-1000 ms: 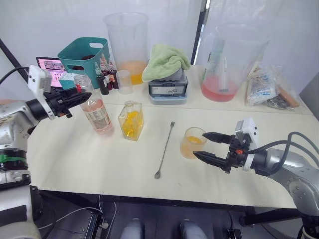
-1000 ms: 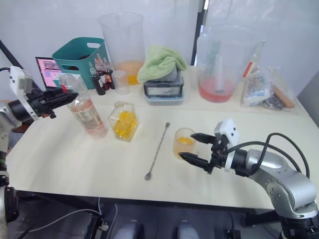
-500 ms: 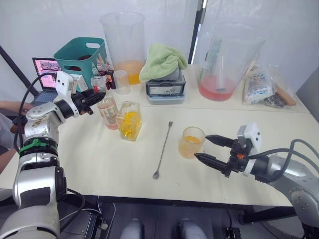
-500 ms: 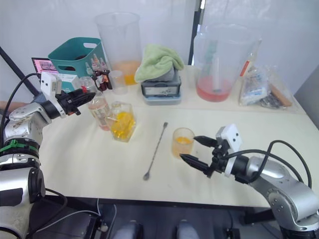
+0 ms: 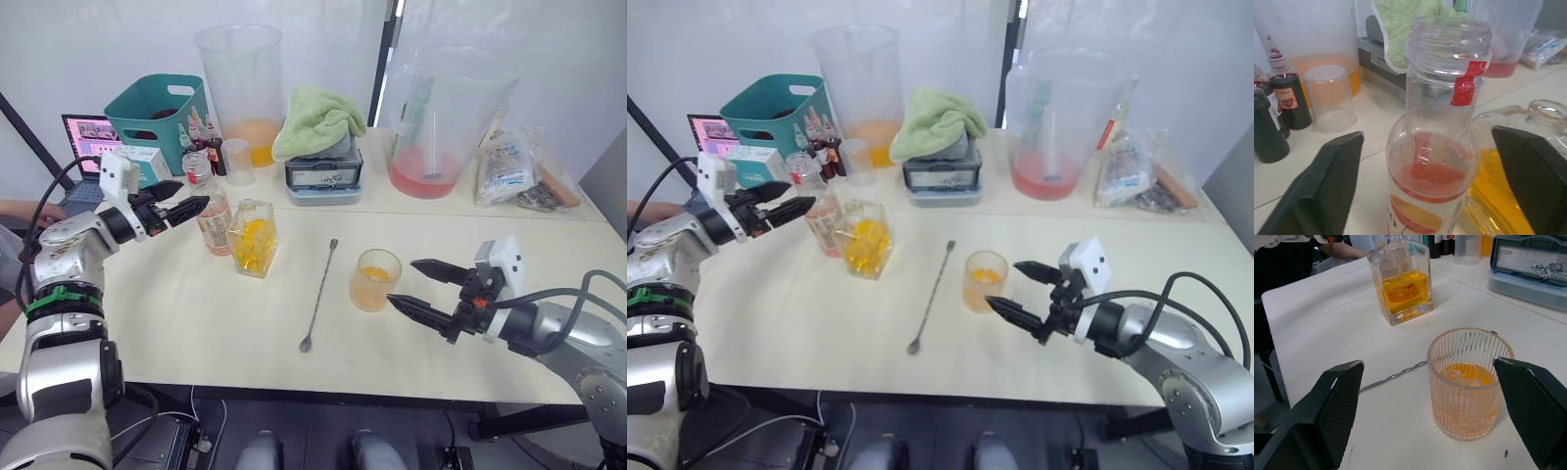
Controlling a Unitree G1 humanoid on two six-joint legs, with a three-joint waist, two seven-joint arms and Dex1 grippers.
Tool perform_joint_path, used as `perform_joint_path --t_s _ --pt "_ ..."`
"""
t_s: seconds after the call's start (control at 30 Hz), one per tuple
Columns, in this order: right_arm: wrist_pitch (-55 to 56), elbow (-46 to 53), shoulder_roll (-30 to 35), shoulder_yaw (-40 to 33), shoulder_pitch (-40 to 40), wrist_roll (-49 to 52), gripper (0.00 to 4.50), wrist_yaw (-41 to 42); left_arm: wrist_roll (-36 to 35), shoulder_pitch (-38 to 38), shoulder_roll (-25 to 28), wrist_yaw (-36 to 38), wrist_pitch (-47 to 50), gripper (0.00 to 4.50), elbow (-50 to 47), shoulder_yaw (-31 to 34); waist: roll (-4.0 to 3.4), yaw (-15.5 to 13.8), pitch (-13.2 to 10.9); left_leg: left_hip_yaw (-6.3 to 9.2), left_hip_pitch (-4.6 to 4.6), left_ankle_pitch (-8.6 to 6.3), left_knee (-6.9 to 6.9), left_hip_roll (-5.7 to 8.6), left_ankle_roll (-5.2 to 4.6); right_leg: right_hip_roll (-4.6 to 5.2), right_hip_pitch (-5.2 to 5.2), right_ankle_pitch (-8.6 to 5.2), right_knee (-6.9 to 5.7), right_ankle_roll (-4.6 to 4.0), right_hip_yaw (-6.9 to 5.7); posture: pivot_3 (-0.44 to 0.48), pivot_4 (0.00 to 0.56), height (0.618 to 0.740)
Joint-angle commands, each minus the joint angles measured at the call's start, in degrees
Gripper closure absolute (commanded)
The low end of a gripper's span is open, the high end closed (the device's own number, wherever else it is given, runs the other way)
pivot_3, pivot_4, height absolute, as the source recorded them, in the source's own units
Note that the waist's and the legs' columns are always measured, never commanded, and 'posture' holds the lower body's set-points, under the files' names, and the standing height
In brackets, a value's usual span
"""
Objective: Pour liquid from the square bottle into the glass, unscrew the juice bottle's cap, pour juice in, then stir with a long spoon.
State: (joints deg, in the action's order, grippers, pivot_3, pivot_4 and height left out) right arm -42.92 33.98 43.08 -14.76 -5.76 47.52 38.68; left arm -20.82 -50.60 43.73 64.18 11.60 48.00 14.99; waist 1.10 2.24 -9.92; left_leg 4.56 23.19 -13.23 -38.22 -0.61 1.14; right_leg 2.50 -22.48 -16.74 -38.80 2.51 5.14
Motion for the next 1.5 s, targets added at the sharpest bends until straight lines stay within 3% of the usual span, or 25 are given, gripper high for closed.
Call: perform_joint_path --t_s 0.03,0.2,0.27,0.43,0.73,1.1,1.27,1.37,1.5 --pt "0.3 -0.2 1.3 -3.9 -0.1 1.3 0.00 0.2 -4.8 1.8 4.0 3.6 4.1 0.06 -5.5 4.4 0.00 0.1 0.0 0.00 -0.01 0.00 0.00 -0.01 0.00 -0.01 0.00 0.00 0.00 0.00 -0.01 0.000 0.150 0.740" --pt "1.1 -3.4 2.7 -9.5 1.9 0.7 0.00 0.3 -8.8 11.5 7.4 7.1 9.8 0.06 -14.1 7.6 -0.01 0.1 0.0 -0.02 -0.07 0.00 0.05 -0.04 0.00 0.00 0.01 0.00 -0.02 0.00 0.01 0.000 0.150 0.740" --pt "2.1 -6.5 3.4 -14.7 5.1 -0.6 0.00 1.1 -9.1 19.0 8.5 7.9 10.5 0.06 -18.9 8.7 -0.01 -0.1 0.0 -0.01 -0.07 0.00 0.05 -0.05 0.00 0.00 0.03 0.00 0.01 0.00 0.01 0.000 0.150 0.740" --pt "5.0 -11.3 3.8 -23.1 12.0 -2.7 0.00 3.9 -8.9 31.9 7.9 4.5 9.6 0.06 -25.5 11.6 0.00 -0.4 0.0 -0.04 -0.11 0.00 0.11 -0.10 0.00 0.02 0.11 0.00 0.15 -0.01 0.03 0.000 0.150 0.740" --pt "16.1 -22.6 0.4 -29.5 19.3 -11.3 0.00 5.1 -8.2 42.1 4.4 -1.1 6.0 0.06 -30.6 12.6 -0.01 -1.1 0.0 -0.29 -0.35 -0.01 0.20 -0.16 0.01 0.04 0.28 -0.02 0.38 -0.05 0.15 0.000 0.150 0.740" --pt "22.5 -24.6 -2.8 -28.0 21.1 -13.7 0.00 5.2 -8.3 44.8 2.4 -4.1 4.7 0.06 -34.6 12.1 -0.05 -1.0 0.0 -0.56 -0.39 -0.01 0.30 -0.26 0.02 0.03 0.28 -0.02 0.67 -0.05 0.28 0.000 0.150 0.740" --pt "19.6 -20.3 -1.3 -24.5 17.5 -9.2 0.00 8.4 -11.6 50.0 -0.9 -8.9 10.0 0.06 -46.1 13.1 -0.07 -0.5 0.0 -0.65 -0.40 -0.01 0.34 -0.31 0.02 0.06 0.27 -0.02 0.70 -0.05 0.38 0.000 0.150 0.740" --pt "15.2 -19.4 3.0 -21.6 15.4 -5.3 0.00 14.4 -14.9 54.9 -4.3 -14.2 15.6 0.06 -58.4 12.4 -0.10 -0.3 0.0 -0.63 -0.38 -0.01 0.34 -0.32 0.02 0.09 0.27 -0.02 0.71 -0.05 0.38 0.000 0.150 0.740" --pt "10.9 -19.9 8.8 -16.2 11.6 -2.0 0.00 23.1 -17.0 58.6 -10.0 -24.0 22.1 0.06 -73.8 7.1 -0.07 -0.8 0.1 -0.63 -0.38 -0.01 0.35 -0.25 0.02 0.22 0.35 -0.01 0.75 -0.04 0.42 0.000 0.150 0.740"
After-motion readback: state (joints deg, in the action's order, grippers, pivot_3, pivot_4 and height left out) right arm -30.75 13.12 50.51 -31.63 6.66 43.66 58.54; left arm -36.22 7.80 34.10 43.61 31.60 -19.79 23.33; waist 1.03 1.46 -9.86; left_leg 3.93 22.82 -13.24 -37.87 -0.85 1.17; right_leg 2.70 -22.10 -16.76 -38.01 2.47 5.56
